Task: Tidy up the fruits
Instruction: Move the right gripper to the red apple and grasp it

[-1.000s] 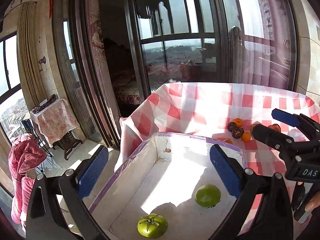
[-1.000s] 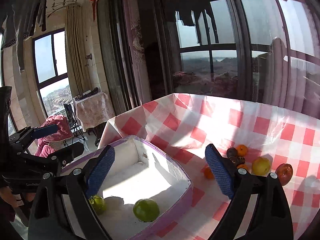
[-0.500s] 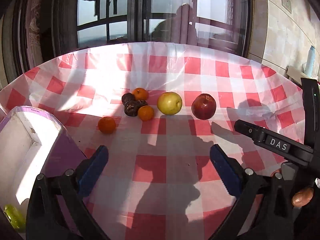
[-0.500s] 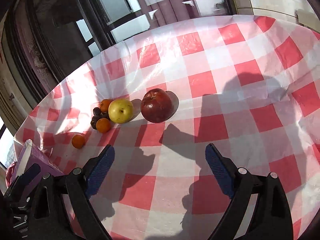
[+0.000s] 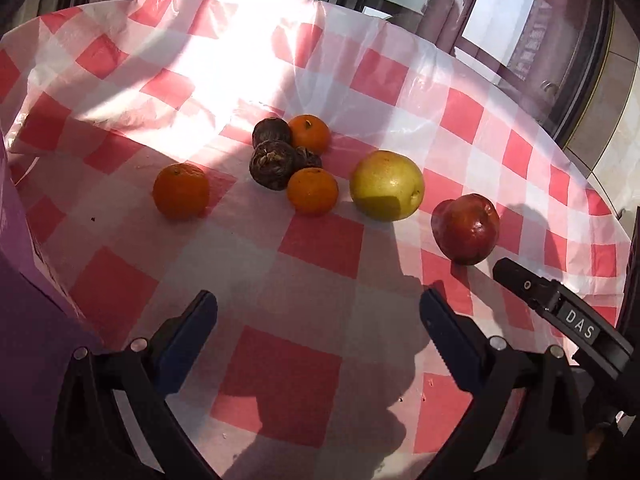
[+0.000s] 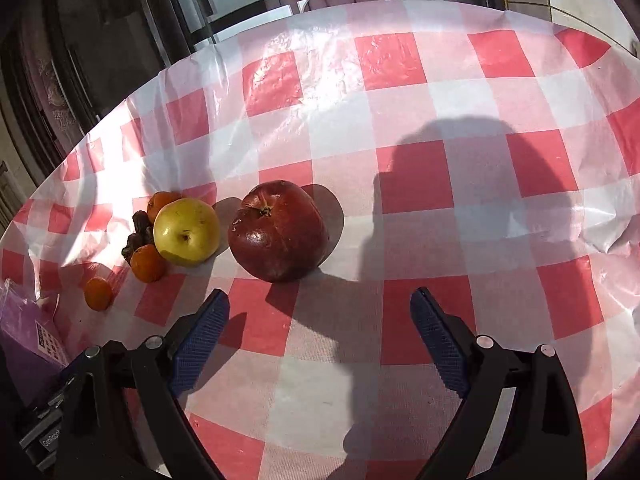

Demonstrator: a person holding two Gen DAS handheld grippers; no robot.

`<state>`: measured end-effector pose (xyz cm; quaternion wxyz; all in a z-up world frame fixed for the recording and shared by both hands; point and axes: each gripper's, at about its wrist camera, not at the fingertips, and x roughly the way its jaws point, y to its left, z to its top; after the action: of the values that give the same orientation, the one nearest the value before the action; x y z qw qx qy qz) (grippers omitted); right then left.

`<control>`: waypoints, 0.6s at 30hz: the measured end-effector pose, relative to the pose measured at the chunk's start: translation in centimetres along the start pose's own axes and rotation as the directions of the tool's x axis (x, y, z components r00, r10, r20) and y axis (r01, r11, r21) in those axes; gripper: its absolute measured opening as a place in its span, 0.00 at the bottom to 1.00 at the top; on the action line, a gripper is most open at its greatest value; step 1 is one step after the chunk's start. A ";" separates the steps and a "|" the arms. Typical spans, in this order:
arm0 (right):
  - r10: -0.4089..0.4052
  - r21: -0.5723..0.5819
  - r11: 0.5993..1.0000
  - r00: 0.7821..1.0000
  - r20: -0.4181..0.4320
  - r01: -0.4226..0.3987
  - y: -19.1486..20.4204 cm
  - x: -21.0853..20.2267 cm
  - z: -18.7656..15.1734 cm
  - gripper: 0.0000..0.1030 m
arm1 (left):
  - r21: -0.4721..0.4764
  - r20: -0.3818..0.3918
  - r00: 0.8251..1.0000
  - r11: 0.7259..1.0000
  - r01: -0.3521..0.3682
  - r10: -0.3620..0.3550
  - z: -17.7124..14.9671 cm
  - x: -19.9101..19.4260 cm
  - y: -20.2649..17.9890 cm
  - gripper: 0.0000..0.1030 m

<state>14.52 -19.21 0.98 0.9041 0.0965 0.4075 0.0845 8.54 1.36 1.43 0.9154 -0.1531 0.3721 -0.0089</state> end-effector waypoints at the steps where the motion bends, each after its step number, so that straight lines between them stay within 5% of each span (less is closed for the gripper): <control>1: -0.001 -0.019 1.000 1.000 -0.025 0.000 0.5 0.8 0.4 0.86 | 0.008 0.002 1.000 1.000 0.002 -0.002 0.0 -0.1 -0.2 0.98; 13: -0.159 -0.196 0.971 0.981 -0.112 0.135 4.8 7.8 4.0 0.83 | -0.012 -0.027 0.999 1.000 0.028 -0.028 0.2 0.4 0.0 0.98; 15: -0.158 -0.184 0.973 0.984 -0.084 0.140 4.6 7.4 3.9 0.61 | -0.007 -0.041 0.999 1.000 0.019 -0.020 0.2 0.7 -0.1 0.98; 18: -0.153 -0.154 0.978 0.985 -0.074 0.140 4.1 6.5 3.0 0.61 | 0.001 -0.061 0.998 1.000 0.001 -0.001 0.2 1.2 -0.2 0.98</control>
<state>20.68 -14.06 -0.74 0.8944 -0.0048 0.4442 0.0516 9.55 1.05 0.83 0.9037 -0.1525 0.3998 -0.0142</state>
